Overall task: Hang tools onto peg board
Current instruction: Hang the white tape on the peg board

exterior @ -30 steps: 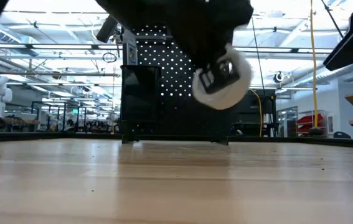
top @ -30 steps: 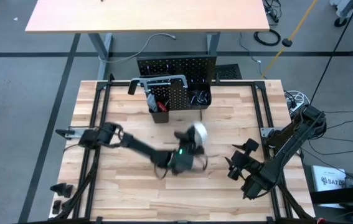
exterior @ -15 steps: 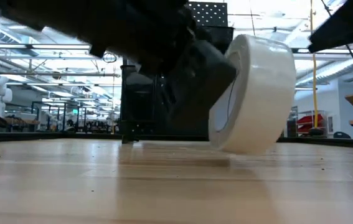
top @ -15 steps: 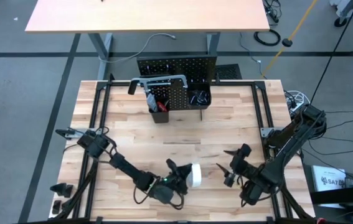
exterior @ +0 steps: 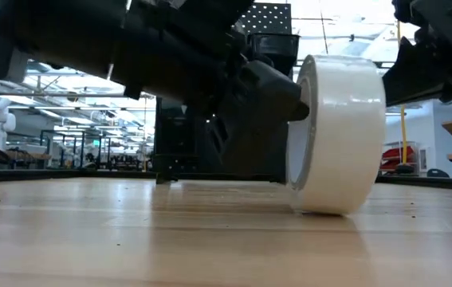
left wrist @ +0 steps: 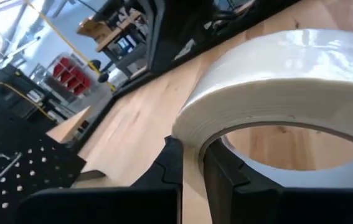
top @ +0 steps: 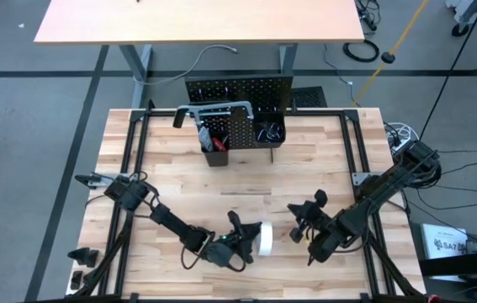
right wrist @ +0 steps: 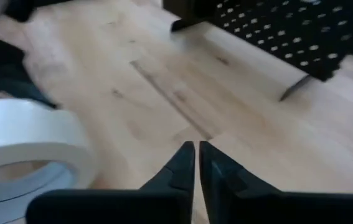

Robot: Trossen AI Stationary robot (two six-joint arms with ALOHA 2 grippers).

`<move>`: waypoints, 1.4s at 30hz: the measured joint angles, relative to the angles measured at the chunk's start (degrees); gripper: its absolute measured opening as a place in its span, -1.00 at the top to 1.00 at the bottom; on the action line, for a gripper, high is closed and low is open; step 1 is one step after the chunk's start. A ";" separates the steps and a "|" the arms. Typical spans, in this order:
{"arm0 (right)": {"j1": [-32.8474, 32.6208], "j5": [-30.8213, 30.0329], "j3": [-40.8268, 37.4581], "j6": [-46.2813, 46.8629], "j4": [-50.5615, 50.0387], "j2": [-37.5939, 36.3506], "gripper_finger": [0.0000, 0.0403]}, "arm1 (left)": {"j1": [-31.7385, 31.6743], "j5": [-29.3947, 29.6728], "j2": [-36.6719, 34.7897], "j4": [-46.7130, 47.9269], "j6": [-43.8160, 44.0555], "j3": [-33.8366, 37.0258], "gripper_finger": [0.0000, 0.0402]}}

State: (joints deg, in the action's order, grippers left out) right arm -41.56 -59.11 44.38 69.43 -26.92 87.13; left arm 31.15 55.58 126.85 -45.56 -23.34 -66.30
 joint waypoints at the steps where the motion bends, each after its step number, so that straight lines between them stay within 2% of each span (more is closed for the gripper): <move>1: 0.24 0.64 -0.24 -1.40 1.99 0.00 0.94 | -0.27 -0.03 -0.02 0.59 0.54 0.00 0.86; 7: 1.53 3.99 -0.74 -9.07 10.89 1.05 1.00 | -0.52 -0.78 -0.07 1.15 0.51 0.00 0.88; 12: 2.28 6.30 -0.74 -10.87 11.80 1.79 1.00 | -0.52 -4.75 -0.04 2.48 0.53 -0.02 0.85; 15: 2.23 7.20 -0.72 -11.89 11.26 1.69 1.00 | -0.52 -4.96 -0.07 4.23 0.58 -0.02 0.84; 19: 2.03 12.24 1.83 -8.85 -0.48 0.39 1.00 | 0.45 -4.90 -0.24 5.15 0.29 -0.27 0.83; 22: 1.06 12.15 4.05 -3.56 -10.37 -0.33 1.00 | 1.62 -6.00 -2.72 6.05 -1.14 -0.94 0.83; 26: -0.25 11.21 5.43 -0.64 -14.70 -0.37 1.00 | 2.60 -5.94 -8.46 11.37 -3.50 -2.33 0.78; 28: -0.55 11.32 5.51 -0.64 -14.63 -0.37 1.00 | 2.55 -7.11 -12.60 18.93 1.13 -3.67 0.70; 30: -0.66 11.30 5.51 -0.57 -14.61 -0.37 1.00 | 1.11 -15.62 -16.70 31.19 12.21 -6.48 0.60; 32: -0.66 11.28 5.51 -0.64 -14.58 -0.39 1.00 | -1.90 -31.37 -19.39 43.29 25.34 -9.56 0.50; 34: -0.66 11.31 5.51 -0.99 -14.41 -0.39 1.00 | -4.73 -44.58 -19.63 49.42 31.79 -11.47 0.40; 35: -0.66 11.29 5.51 -1.08 -14.18 -0.42 1.00 | -5.57 -47.55 -19.50 51.93 32.85 -11.76 0.35; 38: -0.66 11.48 5.51 -1.11 -14.15 -0.42 1.00 | -6.51 -47.46 -19.23 56.06 33.75 -11.91 0.24; 42: -0.66 12.72 5.51 -1.12 -13.97 -0.42 1.00 | -8.04 -40.89 -19.10 61.48 38.37 -12.00 0.11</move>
State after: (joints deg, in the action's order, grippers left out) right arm -42.22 -46.39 49.89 68.31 -40.89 86.72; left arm 23.11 14.69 107.74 15.92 15.03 -78.31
